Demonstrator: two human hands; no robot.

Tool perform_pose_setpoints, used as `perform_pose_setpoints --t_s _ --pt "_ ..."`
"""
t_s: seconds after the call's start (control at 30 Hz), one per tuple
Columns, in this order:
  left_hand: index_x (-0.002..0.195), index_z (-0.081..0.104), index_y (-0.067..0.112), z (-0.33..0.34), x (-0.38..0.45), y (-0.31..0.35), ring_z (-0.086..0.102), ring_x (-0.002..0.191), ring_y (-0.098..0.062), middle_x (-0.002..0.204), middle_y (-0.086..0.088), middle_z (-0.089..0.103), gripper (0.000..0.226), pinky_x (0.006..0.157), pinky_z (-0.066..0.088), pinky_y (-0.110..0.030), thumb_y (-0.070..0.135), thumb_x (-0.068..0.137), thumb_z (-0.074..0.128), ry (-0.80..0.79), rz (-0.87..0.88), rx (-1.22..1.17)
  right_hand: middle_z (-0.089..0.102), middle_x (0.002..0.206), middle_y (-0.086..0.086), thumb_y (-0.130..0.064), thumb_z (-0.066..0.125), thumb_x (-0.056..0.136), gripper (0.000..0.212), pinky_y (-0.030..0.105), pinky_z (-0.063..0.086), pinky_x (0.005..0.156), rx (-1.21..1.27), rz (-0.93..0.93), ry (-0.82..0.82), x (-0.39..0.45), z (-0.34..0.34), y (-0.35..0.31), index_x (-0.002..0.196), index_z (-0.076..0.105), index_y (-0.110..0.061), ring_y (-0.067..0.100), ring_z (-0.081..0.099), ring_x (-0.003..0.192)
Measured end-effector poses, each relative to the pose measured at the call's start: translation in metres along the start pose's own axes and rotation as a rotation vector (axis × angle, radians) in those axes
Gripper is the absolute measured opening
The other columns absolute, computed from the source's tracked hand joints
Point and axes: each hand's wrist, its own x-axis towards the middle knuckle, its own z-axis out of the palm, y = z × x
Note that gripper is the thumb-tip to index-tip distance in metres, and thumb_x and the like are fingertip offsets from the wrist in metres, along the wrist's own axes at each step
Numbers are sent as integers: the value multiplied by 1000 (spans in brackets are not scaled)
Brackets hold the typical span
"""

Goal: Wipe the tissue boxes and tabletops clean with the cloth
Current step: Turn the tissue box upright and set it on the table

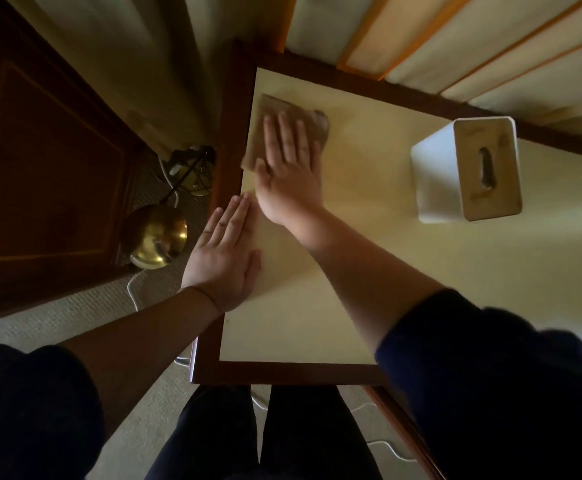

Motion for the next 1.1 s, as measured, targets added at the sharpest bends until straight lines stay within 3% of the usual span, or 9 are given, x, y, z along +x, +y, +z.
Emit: perform_pose_setpoints --t_s 0.13,0.3,0.47,0.6,0.77,0.87,0.93,1.0,1.1 --pt "162 22 -1 -1 -1 -1 16 159 -29 171 -16 18 70 128 19 -50 34 102 35 -10 -4 3 -3 178 -2 -45 22 110 66 44 -3 131 -23 -133 -45 60 -14 -20 170 2 -27 23 -5 164" --pt "162 21 0 1 -1 -1 15 160 -27 172 -14 17 71 128 19 -49 34 101 36 -2 2 25 -7 178 -2 -46 17 111 63 44 -4 132 -12 -161 -65 97 -32 -8 169 -2 -29 21 -9 163" --pt "163 22 2 2 1 -2 16 160 -26 171 -14 20 71 130 13 -44 35 101 36 19 -1 21 -2 178 -4 -43 23 111 64 41 -5 131 -45 -14 9 69 -32 56 170 3 -28 22 -4 164" --pt "162 23 1 3 0 -1 18 159 -28 171 -15 21 71 130 15 -45 34 101 37 37 0 13 5 178 2 -41 26 108 67 44 2 131 -36 239 76 41 -39 133 170 10 -23 26 6 163" --pt "162 22 1 4 -1 -2 17 159 -28 171 -15 20 71 130 12 -44 34 102 41 40 -3 31 19 175 10 -45 19 102 72 50 9 130 -50 306 141 -28 -19 137 168 20 -15 34 19 160" --pt "163 22 2 4 0 0 15 160 -28 171 -15 20 70 131 10 -42 34 104 40 43 -7 12 19 175 10 -44 25 102 72 49 13 130 -8 230 120 -79 -1 111 168 22 -15 35 19 161" --pt "162 23 1 4 -1 -1 16 159 -29 171 -15 20 69 131 9 -42 35 104 37 45 -1 0 6 177 3 -44 25 105 70 46 5 131 16 120 19 -116 12 80 170 12 -22 29 4 164" --pt "161 26 0 4 -2 -1 18 159 -30 170 -16 22 67 130 11 -43 35 104 33 57 12 -17 -1 178 -3 -44 28 109 66 47 1 132 25 -63 -75 -162 23 52 170 8 -27 23 -7 164" --pt "162 24 2 4 -2 -2 18 159 -29 171 -14 21 65 130 11 -43 33 106 31 64 19 -43 5 177 -3 -43 35 112 64 50 7 132 -37 -362 -175 -226 31 52 169 12 -27 22 -5 164"
